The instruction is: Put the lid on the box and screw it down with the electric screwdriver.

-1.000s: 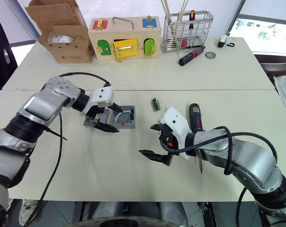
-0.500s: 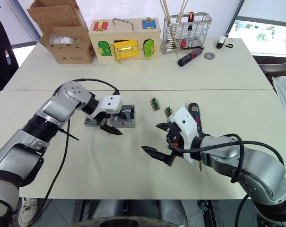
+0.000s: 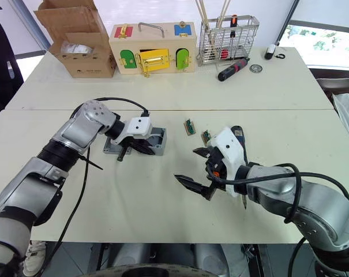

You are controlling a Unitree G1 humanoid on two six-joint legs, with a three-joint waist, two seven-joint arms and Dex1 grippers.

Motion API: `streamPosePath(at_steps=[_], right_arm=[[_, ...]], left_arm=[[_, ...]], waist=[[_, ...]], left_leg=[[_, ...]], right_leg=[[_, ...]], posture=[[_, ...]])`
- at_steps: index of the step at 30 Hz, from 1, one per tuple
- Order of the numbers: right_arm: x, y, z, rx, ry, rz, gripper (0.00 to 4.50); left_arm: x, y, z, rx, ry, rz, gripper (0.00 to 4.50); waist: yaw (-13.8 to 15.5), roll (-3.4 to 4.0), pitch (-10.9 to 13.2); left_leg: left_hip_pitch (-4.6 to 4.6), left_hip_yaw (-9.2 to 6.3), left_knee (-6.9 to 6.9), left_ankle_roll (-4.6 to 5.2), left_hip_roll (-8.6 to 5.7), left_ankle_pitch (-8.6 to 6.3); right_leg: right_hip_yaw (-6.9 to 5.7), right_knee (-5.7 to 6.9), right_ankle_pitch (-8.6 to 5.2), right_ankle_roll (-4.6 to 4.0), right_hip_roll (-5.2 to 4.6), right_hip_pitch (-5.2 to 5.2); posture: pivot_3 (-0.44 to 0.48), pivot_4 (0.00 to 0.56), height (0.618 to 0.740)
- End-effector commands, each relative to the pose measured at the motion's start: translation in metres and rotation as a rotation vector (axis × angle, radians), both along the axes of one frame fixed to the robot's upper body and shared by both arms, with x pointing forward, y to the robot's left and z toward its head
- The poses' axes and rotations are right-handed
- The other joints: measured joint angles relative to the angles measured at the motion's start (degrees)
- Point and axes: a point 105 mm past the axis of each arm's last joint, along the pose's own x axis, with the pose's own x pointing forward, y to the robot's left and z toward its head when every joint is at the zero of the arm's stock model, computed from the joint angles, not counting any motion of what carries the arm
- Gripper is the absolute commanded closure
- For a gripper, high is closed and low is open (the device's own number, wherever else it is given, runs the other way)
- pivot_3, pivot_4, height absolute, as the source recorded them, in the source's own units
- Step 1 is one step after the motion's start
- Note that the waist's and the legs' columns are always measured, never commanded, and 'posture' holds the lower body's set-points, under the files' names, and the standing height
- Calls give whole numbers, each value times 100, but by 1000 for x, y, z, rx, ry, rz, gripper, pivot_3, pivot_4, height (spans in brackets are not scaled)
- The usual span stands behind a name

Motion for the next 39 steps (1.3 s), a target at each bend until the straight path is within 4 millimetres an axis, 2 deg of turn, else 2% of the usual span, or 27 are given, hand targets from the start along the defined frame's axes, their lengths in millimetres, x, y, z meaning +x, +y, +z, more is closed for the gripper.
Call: streamPosePath(at_steps=[1, 7, 12, 14, 25, 28, 32, 35, 37, 39], right_arm=[[-11, 0, 12, 5, -24, 48, 0], [-21, -4, 12, -10, 18, 70, 0], [-21, -7, 12, -21, 21, 40, 0], [-20, -8, 11, -24, 21, 23, 0], [-22, -8, 3, -17, 38, -16, 0], [-21, -8, 2, -15, 39, -16, 0], [-21, -8, 1, -15, 41, -13, 0], [-21, -7, 2, -13, 43, -3, 0], [-21, -5, 5, 12, 46, 14, 0], [-22, -1, 12, 62, 40, 47, 0]], left_arm=[[-20, -12, 23, -19, -56, -189, 4468], [-42, -25, 21, 7, -84, -387, 4468], [-41, -30, 3, 45, -97, -464, 4468], [-41, -34, 2, 37, -106, -489, 4468], [-47, -31, -8, 37, -104, -581, 4468], [-47, -30, -7, 26, -96, -578, 3537], [-46, -30, -4, 13, -99, -564, 1469], [-36, -27, 10, 9, -143, -514, 26], [-26, -22, 33, -2, -201, -458, 26], [-13, -18, 65, -68, -242, -334, 26]], waist=[[-2, 0, 0], [2, 0, 0], [2, -1, 0], [2, -1, 0], [-7, -1, 1], [-5, -1, 1], [-3, -1, 1], [-7, -1, 1], [-7, -3, 2], [-16, -5, 3]], left_leg=[[0, 0, -1, 1, 0, 0], [1, -1, -1, 3, 2, -2], [1, 0, 0, 3, 1, -2], [1, 0, 1, 3, 1, -2], [1, 1, 1, 3, 0, -2], [1, -1, 1, 4, 1, -2], [1, 0, 1, 4, 1, -2], [1, 0, 1, 4, 1, -2], [1, -1, 1, 3, 1, -2], [1, 0, 1, 4, 1, -2]], right_leg=[[0, -1, 0, 0, 0, 0], [1, -1, 0, 0, -1, 2], [1, -2, 0, 0, 0, 3], [1, -1, 0, 0, 1, 3], [1, -1, 0, 0, 2, 3], [1, -1, 0, 0, 3, 3], [1, -1, 0, 1, 3, 3], [1, -1, 0, 0, 4, 3], [0, -1, 0, 1, 5, 3], [-1, -1, 0, 1, 6, 2]], posture=[[0, 150, 740], [0, 150, 740], [0, 150, 740], [0, 150, 740], [0, 150, 740], [0, 150, 740], [0, 150, 740], [0, 150, 740], [0, 150, 740], [0, 150, 740]])
